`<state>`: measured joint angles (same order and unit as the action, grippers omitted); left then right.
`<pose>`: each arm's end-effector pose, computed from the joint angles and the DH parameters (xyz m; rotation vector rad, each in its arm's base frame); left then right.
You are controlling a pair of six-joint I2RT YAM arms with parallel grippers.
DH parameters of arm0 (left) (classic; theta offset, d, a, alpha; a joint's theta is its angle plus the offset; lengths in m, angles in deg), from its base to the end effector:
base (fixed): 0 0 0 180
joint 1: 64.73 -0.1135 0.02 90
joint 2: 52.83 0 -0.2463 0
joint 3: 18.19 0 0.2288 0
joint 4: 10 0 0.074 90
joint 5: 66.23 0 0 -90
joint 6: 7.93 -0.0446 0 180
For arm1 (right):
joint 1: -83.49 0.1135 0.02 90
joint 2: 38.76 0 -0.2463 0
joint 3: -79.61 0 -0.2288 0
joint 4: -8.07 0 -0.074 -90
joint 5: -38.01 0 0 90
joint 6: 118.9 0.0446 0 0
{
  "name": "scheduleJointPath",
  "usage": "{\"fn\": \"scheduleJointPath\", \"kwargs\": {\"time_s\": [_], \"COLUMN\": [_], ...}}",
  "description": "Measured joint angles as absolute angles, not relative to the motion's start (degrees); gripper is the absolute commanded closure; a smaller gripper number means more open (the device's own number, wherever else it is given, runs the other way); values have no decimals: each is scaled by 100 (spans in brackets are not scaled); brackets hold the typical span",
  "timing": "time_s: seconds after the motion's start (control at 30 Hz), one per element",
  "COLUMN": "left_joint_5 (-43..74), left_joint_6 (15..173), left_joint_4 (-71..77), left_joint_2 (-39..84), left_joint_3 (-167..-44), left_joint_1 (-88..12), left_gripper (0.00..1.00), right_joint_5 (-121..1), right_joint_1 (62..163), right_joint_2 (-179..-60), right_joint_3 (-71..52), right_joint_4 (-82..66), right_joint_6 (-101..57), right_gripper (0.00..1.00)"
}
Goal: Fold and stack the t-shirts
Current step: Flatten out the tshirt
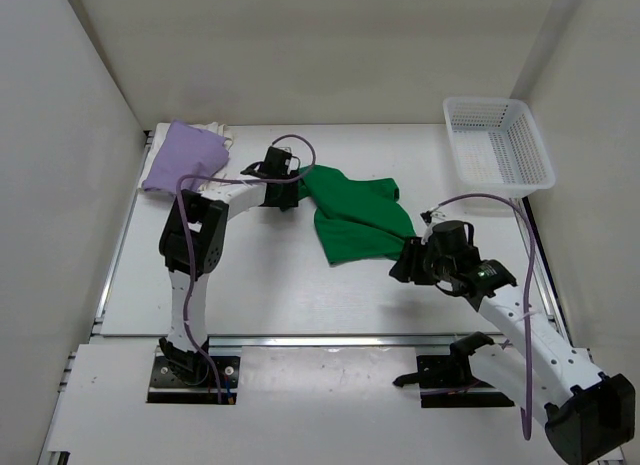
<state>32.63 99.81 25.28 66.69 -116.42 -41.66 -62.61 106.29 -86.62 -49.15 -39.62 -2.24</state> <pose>0.3887 -0.1581 0.1462 0.0591 2.5416 -0.0816 0.1512 0.0725 0.2273 -0.0132 2.4190 0.6301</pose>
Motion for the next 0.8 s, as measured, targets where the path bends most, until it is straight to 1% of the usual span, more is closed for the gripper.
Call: {"fn": "scheduleJointPath", "kwargs": {"time_s": [0.03, 0.07, 0.13, 0.17, 0.27, 0.33, 0.53, 0.7, 0.8], "left_joint_5": [3294, 3309, 3331, 3339, 3320, 3298, 3189, 2963, 2841], "left_joint_6": [9937, 9893, 9861, 9861, 9880, 9891, 9968, 10127, 10237], "left_joint_4": [2533, 2535, 2552, 2574, 2651, 2725, 2900, 2946, 2952], "left_joint_2": [6724, 6778, 6870, 6914, 7004, 7012, 6706, 5622, 4953], "left_joint_3": [-11714, -11793, -11924, -11985, -12160, -12259, -12246, -11568, -11087], "left_joint_1": [-4156, -4138, -4131, -4129, -4127, -4121, -4042, -3976, -4020], "left_gripper": [33, 37, 60, 64, 91, 100, 100, 100, 100], "right_joint_5": [-6269, -6276, -6304, -6324, -6359, -6348, -6239, -5917, -5723], "right_joint_1": [10671, 10728, 10861, 10927, 11106, 11270, 11655, 11867, 11954], "right_joint_2": [-8684, -8719, -8852, -8948, -9398, -9801, -11188, -11971, -12345], "right_joint_3": [-4965, -5029, -5166, -5230, -5391, -5442, -5429, -5166, -4994], "right_joint_4": [-3949, -3914, -3768, -3658, -3226, -2856, -1516, -539, -76], "right_joint_6": [-211, -202, -169, -145, -51, 10, 255, 626, 878], "right_gripper": [58, 55, 52, 50, 46, 45, 37, 37, 39]}}
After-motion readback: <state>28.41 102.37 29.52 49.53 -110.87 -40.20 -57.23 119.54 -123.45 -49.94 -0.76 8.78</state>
